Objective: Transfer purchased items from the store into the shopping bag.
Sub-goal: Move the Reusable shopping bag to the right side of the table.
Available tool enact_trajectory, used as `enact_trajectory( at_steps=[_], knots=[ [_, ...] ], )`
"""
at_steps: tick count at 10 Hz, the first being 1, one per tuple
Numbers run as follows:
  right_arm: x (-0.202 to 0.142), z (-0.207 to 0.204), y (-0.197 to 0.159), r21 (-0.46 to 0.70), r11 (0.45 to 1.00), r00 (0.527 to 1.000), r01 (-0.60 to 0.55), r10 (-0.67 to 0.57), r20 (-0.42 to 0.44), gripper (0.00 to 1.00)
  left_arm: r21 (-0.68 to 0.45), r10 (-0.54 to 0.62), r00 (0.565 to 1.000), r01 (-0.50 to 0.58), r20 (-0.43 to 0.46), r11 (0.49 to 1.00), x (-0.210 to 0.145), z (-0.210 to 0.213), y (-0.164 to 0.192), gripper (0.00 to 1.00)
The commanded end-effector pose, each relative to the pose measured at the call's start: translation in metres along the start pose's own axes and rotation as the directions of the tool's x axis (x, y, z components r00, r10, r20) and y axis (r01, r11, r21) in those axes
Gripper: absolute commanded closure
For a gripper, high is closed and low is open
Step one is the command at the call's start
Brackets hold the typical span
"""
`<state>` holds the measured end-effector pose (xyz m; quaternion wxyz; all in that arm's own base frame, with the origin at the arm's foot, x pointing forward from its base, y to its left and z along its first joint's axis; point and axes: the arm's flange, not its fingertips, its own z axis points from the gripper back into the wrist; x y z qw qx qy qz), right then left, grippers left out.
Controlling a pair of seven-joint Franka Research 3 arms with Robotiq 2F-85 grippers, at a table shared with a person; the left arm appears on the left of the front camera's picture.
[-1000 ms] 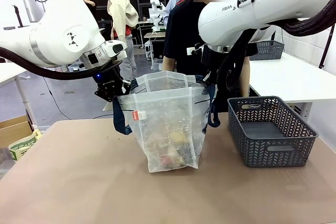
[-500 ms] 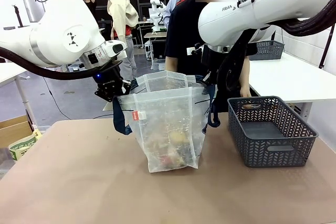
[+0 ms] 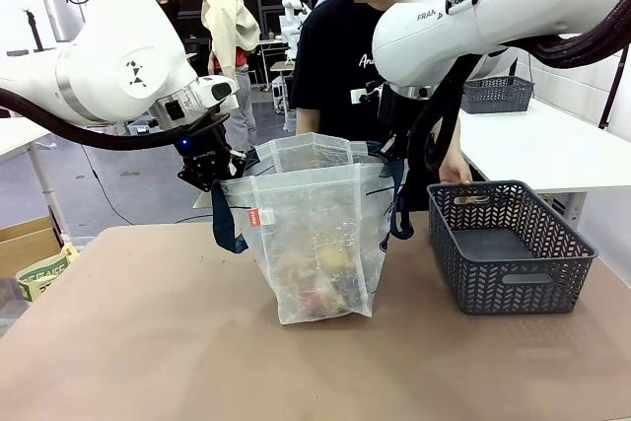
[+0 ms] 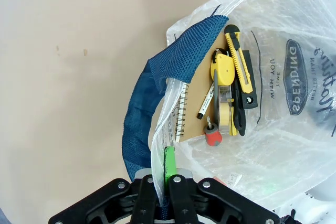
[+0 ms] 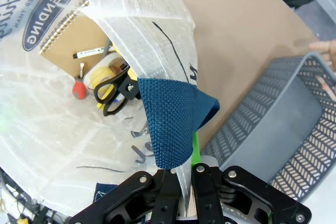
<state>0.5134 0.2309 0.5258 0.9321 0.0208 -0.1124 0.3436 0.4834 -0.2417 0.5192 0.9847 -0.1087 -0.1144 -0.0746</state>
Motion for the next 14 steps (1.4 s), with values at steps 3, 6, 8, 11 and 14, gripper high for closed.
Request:
enact_trajectory(
  at_steps=[3,6,8,11,14],
  knots=[
    [-0.001,0.001,-0.002,-0.003,1.000,1.000,0.005,-0.005,0.005,1.00,0.001,0.006,1.000,-0.006,0.006,1.000,0.000,0.001,0.003,1.00],
    [0.000,0.000,0.000,0.000,1.000,1.000,0.000,0.000,0.000,1.00,0.000,0.000,1.000,0.000,0.000,1.000,0.000,0.000,0.000,1.00],
    [0.008,0.004,0.005,0.054,0.990,0.989,0.134,-0.137,0.058,1.00,-0.041,0.071,0.997,-0.072,-0.026,0.997,0.008,0.000,-0.008,1.00],
    [0.028,0.008,0.010,0.105,0.963,0.968,0.249,-0.251,0.003,1.00,-0.104,0.126,0.991,-0.130,-0.053,0.986,0.018,0.000,-0.022,1.00],
    [0.059,0.011,0.011,0.121,0.940,0.948,0.318,-0.315,-0.048,1.00,-0.171,0.120,0.991,-0.129,-0.063,0.977,0.031,-0.001,-0.033,1.00]
  ],
)
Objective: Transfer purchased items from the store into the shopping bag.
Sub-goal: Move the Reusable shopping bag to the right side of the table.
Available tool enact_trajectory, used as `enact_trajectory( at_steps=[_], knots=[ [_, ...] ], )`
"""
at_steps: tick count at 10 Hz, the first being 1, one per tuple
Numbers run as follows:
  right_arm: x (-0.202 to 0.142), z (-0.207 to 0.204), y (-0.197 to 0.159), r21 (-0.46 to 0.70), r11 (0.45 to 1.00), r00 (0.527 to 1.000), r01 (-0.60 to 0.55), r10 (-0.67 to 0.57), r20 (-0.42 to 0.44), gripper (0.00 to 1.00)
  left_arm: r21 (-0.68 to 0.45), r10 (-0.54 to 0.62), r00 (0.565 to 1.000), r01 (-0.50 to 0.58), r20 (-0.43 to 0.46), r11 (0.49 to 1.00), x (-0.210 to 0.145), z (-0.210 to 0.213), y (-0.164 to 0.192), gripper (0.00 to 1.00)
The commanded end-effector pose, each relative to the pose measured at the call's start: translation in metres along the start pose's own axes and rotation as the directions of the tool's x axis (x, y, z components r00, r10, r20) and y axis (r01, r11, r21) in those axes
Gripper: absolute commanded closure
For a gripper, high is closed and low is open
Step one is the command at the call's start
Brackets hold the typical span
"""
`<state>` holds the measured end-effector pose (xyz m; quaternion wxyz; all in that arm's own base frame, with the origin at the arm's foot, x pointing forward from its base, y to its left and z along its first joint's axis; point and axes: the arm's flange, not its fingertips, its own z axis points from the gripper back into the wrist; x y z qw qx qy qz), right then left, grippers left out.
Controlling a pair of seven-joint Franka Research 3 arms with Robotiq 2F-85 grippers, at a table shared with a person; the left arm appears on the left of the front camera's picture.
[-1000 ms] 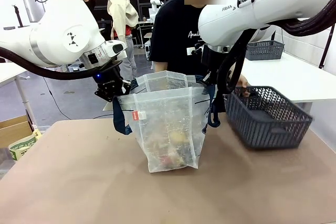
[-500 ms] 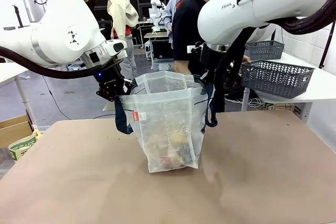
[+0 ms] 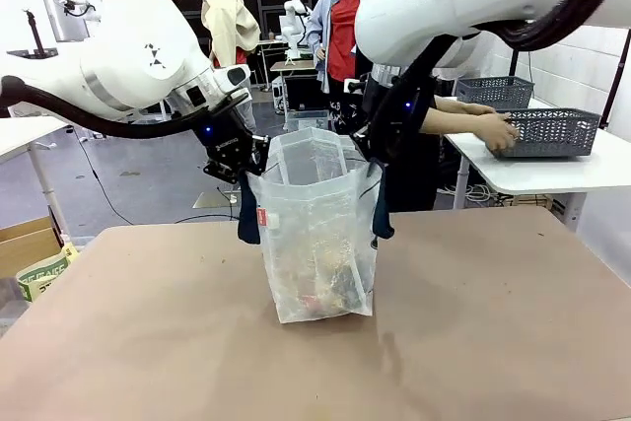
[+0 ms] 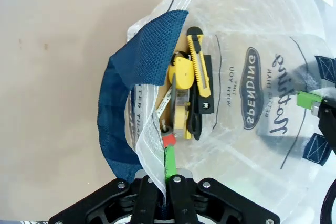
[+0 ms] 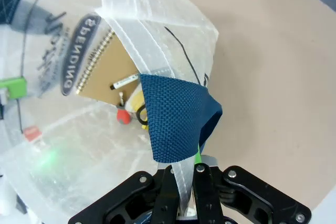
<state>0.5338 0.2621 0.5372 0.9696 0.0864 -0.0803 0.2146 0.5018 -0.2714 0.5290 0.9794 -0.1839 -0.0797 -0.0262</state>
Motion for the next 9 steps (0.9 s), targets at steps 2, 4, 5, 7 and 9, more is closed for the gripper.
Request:
enact_trajectory(
  at_steps=[2,4,5,7,9],
  knots=[
    [0.041,0.005,0.022,0.017,0.998,0.997,0.062,-0.061,-0.042,1.00,-0.060,0.000,1.000,-0.001,-0.011,0.998,0.014,-0.004,-0.012,1.00],
    [0.059,0.000,0.034,0.050,0.996,0.995,0.068,-0.064,-0.070,1.00,-0.078,0.016,1.000,-0.016,0.001,0.997,0.018,-0.006,-0.023,1.00],
    [0.067,-0.003,0.039,0.046,0.994,0.992,0.096,-0.092,-0.083,1.00,-0.081,0.013,1.000,-0.012,0.005,0.997,0.019,-0.007,-0.027,1.00],
    [0.073,-0.007,0.041,0.050,0.994,0.991,0.098,-0.094,-0.091,1.00,-0.083,0.013,1.000,-0.012,0.013,0.996,0.023,-0.008,-0.032,1.00],
    [0.057,-0.002,0.031,0.071,0.996,0.992,0.062,-0.054,-0.115,1.00,-0.084,0.053,0.998,-0.052,0.018,0.995,0.015,-0.006,-0.011,1.00]
  ],
)
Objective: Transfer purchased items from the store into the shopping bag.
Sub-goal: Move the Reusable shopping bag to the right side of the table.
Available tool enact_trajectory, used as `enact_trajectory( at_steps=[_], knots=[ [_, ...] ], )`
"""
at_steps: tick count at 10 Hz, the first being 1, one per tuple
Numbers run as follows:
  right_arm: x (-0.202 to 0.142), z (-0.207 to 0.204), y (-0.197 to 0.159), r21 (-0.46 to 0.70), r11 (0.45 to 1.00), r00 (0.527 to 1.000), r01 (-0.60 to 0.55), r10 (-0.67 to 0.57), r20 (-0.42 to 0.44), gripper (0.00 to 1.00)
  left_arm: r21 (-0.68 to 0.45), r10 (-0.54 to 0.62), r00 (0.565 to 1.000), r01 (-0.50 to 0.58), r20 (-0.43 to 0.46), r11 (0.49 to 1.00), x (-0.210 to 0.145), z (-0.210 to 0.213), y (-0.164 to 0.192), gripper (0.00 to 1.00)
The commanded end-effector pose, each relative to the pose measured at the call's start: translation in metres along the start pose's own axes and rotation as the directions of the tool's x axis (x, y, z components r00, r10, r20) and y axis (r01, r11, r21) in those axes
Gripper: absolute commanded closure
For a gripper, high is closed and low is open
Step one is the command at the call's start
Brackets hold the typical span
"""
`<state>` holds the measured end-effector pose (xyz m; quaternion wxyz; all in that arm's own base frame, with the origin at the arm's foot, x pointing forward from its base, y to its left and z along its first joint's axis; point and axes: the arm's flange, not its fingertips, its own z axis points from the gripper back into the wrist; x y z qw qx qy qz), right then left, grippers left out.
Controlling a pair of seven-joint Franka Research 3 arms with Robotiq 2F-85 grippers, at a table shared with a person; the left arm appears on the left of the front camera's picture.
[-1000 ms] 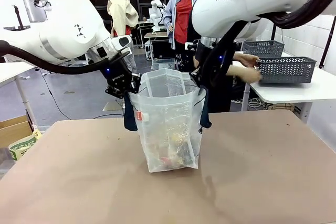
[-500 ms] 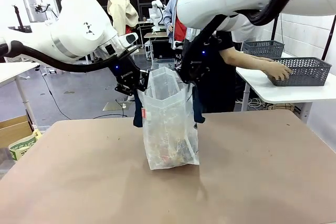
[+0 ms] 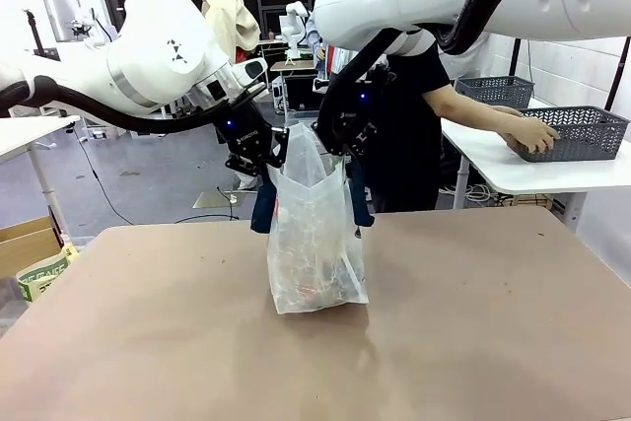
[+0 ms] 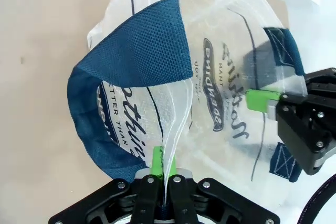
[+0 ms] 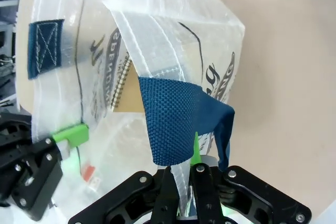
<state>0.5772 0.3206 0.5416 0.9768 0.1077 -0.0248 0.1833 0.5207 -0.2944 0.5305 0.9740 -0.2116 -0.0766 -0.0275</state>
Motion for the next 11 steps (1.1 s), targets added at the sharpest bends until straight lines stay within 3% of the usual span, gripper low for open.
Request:
enact_trajectory(
  at_steps=[1,6,8,9,10,11],
  knots=[
    [0.001,-0.002,0.002,0.001,1.000,1.000,0.001,-0.001,0.009,1.00,0.000,-0.012,1.000,0.012,-0.002,1.000,-0.001,-0.001,-0.005,1.00],
    [0.000,-0.002,0.001,0.000,1.000,1.000,0.000,0.000,-0.005,1.00,0.000,-0.012,1.000,0.012,-0.002,1.000,-0.001,-0.001,-0.005,1.00],
    [0.003,-0.003,0.004,0.029,0.985,0.986,0.169,-0.169,-0.018,1.00,0.000,-0.012,1.000,0.012,-0.002,1.000,-0.001,-0.001,-0.005,1.00],
    [0.008,-0.008,0.011,0.004,0.966,0.964,0.259,-0.258,-0.065,1.00,0.000,-0.012,1.000,0.012,-0.002,1.000,-0.001,-0.001,-0.005,1.00],
    [0.011,-0.008,0.015,0.002,0.953,0.951,0.304,-0.303,-0.058,1.00,0.000,-0.012,1.000,0.012,-0.002,1.000,-0.001,-0.001,-0.005,1.00],
    [0.011,-0.009,0.020,-0.014,0.969,0.967,0.245,-0.245,-0.075,1.00,0.000,-0.012,1.000,0.012,-0.002,1.000,-0.001,-0.001,-0.005,1.00]
  ],
)
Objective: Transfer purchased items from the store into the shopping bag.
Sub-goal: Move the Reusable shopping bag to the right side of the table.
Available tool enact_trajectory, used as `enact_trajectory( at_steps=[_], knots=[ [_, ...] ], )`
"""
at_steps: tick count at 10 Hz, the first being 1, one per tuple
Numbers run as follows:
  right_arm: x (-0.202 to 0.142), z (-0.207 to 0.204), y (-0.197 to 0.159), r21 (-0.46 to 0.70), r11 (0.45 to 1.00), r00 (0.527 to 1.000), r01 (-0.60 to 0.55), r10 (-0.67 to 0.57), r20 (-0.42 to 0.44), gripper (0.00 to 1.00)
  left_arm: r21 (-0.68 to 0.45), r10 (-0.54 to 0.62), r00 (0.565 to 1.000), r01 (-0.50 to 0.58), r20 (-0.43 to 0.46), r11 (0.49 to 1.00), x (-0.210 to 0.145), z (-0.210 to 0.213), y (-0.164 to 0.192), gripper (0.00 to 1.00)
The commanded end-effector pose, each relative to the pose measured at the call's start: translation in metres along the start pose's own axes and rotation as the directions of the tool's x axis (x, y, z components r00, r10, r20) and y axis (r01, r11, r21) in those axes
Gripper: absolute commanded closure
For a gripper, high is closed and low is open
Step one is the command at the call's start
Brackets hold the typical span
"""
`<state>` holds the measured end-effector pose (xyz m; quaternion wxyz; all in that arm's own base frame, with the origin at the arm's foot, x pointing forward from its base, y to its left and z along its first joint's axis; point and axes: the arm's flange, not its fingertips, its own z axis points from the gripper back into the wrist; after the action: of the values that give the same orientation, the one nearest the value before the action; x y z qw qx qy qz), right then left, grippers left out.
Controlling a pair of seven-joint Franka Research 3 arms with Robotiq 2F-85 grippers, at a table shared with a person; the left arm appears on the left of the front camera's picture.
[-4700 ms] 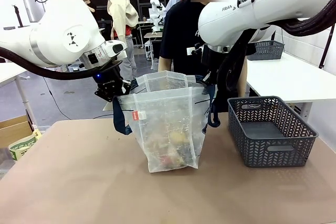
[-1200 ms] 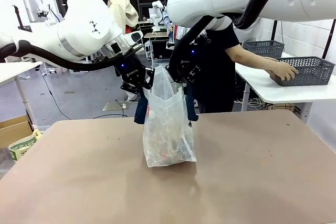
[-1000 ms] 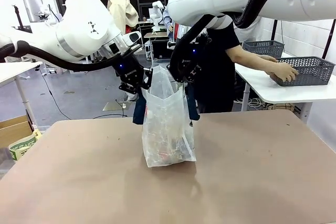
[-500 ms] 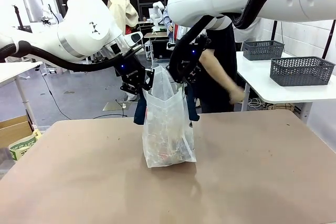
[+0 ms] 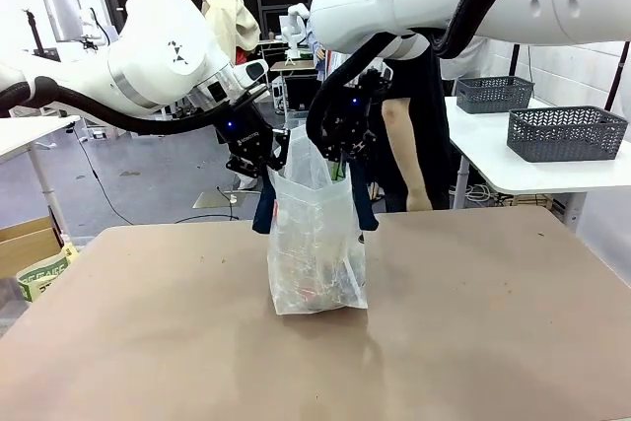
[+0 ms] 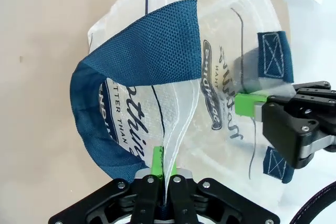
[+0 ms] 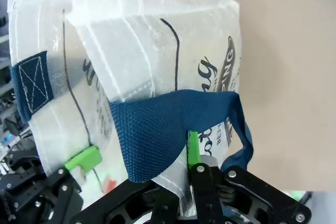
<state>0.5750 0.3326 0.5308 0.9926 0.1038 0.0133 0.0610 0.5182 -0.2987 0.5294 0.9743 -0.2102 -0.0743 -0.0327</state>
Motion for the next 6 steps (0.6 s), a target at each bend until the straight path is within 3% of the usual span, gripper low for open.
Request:
enact_trajectory(
  at_steps=[1,2,3,5,6],
  knots=[
    [0.007,0.002,0.011,-0.089,0.995,0.998,-0.048,0.045,-0.036,1.00,-0.002,-0.003,1.000,0.003,0.005,1.000,0.001,0.002,-0.001,1.00],
    [0.000,0.000,0.000,0.000,1.000,1.000,0.000,0.000,0.000,1.00,-0.002,-0.003,1.000,0.003,0.005,1.000,0.001,0.002,-0.001,1.00],
    [-0.001,-0.003,0.005,-0.027,1.000,1.000,-0.012,0.012,-0.012,1.00,0.000,0.000,1.000,0.000,0.000,1.000,0.000,0.000,0.000,1.00],
    [0.005,-0.002,0.010,0.071,0.990,0.992,0.124,-0.123,-0.021,1.00,0.013,0.000,1.000,0.000,0.021,1.000,0.007,-0.012,-0.011,1.00],
    [0.003,-0.003,0.014,0.088,0.987,0.991,0.133,-0.132,-0.019,1.00,0.013,-0.019,0.999,0.019,0.027,1.000,0.008,-0.016,-0.015,1.00]
  ],
)
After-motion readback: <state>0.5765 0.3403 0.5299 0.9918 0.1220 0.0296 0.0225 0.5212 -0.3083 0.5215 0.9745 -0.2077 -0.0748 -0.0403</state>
